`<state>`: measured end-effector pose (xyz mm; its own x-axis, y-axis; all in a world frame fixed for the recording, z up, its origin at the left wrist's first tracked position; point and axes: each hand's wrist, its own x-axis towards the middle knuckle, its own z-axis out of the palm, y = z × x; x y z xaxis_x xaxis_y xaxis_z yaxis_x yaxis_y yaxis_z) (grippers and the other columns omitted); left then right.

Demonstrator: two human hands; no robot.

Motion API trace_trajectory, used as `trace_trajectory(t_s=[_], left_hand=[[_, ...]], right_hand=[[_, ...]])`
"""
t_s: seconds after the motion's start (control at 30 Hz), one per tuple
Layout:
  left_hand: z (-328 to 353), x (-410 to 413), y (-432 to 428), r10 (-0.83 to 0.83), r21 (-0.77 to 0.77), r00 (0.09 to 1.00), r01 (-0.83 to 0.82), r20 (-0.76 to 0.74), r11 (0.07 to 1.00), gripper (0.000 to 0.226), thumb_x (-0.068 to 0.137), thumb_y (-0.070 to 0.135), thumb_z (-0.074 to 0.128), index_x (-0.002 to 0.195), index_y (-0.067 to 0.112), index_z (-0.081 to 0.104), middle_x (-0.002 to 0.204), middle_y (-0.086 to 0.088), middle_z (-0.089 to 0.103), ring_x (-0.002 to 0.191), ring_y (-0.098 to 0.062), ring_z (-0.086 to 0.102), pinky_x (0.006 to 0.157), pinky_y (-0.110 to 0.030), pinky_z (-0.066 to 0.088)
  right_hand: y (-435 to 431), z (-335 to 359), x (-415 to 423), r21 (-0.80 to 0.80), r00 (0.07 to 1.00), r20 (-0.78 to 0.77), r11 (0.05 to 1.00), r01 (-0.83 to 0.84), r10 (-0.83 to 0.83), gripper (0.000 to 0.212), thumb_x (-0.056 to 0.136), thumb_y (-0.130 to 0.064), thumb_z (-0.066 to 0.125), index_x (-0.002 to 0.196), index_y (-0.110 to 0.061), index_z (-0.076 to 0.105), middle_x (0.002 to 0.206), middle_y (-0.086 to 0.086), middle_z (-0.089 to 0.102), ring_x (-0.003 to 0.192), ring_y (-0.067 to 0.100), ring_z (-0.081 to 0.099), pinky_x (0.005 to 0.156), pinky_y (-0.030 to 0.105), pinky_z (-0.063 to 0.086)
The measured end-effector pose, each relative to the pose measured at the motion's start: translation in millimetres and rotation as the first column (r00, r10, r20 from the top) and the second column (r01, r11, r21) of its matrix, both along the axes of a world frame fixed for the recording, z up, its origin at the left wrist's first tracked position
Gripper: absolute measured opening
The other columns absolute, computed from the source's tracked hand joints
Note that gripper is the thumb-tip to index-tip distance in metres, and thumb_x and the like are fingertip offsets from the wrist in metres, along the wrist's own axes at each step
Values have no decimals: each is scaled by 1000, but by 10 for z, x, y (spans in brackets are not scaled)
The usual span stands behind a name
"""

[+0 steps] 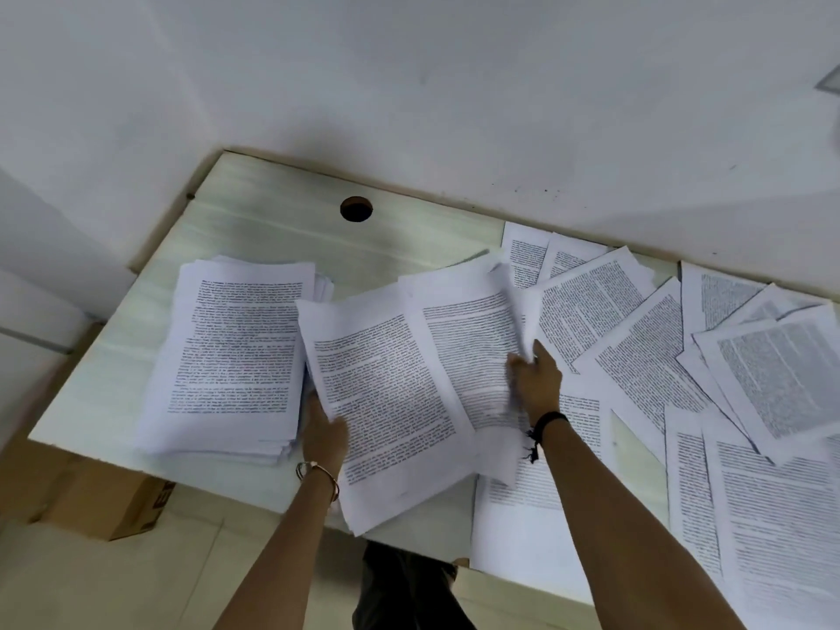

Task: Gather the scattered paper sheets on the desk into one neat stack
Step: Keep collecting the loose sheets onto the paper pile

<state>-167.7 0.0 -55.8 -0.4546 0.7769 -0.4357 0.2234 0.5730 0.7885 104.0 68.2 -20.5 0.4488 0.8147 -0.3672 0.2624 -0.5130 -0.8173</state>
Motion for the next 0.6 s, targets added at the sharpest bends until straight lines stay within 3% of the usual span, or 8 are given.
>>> trace_trajectory(t_s=[0.1, 0.17, 0.27, 0.33, 0.43, 0.47, 0.53, 0.6], left_hand=[[-7, -13, 133, -70, -17, 997, 70, -37, 997, 71, 82, -8, 49, 145, 20, 30, 132, -6, 53, 117, -29, 53, 99, -39, 45], [51, -20, 192, -109, -105, 993, 103, -52, 989, 73, 86, -4, 46, 149, 23, 21, 138, -11, 51, 116, -34, 53, 98, -41, 44], [168, -26, 269, -179, -119, 982, 172, -57, 978, 69, 89, -3, 44, 149, 20, 20, 142, -11, 47, 118, -37, 52, 96, -37, 42], [190, -30, 337, -253, -86, 967, 249, -43, 965, 67, 89, -3, 46, 148, 20, 24, 141, -9, 47, 119, -35, 51, 96, -35, 41], [199, -16, 429, -307, -27, 943, 312, 127, 950, 67, 89, -6, 50, 148, 15, 26, 143, -3, 42, 122, -26, 48, 97, -29, 40], [227, 20, 462, -305, -14, 931, 314, 200, 949, 66, 89, -9, 49, 147, 12, 27, 140, -2, 42, 119, -22, 47, 94, -27, 39], [298, 104, 522, -314, 29, 906, 320, 284, 947, 63, 88, -15, 48, 144, 8, 30, 132, -4, 45, 115, -20, 46, 93, -28, 38], [299, 148, 554, -305, 77, 901, 295, 308, 952, 64, 85, -19, 47, 142, 6, 32, 127, -7, 48, 113, -24, 48, 94, -34, 40]], right_hand=[[25, 83, 292, 7, 981, -71, 984, 180, -179, 37, 94, -11, 56, 128, 4, 52, 119, 22, 60, 116, 37, 55, 84, 29, 45], [31, 75, 499, -16, 955, -166, 969, 245, -245, 30, 94, -11, 56, 121, 2, 57, 105, 15, 62, 105, 37, 59, 74, 24, 46], [-3, 139, 681, -5, 898, -284, 937, 349, -336, 7, 93, -4, 56, 88, -7, 60, 78, 8, 56, 81, 25, 53, 64, 27, 45], [5, 193, 750, -6, 868, -330, 920, 391, -371, 21, 93, -4, 55, 74, -13, 51, 67, 6, 46, 64, 21, 48, 56, 27, 42], [60, 322, 744, -15, 859, -370, 927, 375, -353, 14, 92, -26, 50, 93, -12, 48, 73, 1, 45, 58, 9, 46, 55, 19, 41], [70, 336, 758, -27, 860, -380, 933, 358, -341, 27, 85, -35, 48, 101, -13, 47, 76, 0, 46, 61, 8, 45, 56, 19, 40], [63, 319, 740, 21, 877, -389, 949, 315, -283, 20, 84, -30, 51, 92, -11, 49, 71, 3, 47, 56, 9, 45, 52, 19, 40], [27, 230, 695, 60, 930, -294, 967, 247, -220, 11, 89, -19, 58, 84, -11, 51, 69, 3, 52, 60, 15, 51, 58, 25, 43]])
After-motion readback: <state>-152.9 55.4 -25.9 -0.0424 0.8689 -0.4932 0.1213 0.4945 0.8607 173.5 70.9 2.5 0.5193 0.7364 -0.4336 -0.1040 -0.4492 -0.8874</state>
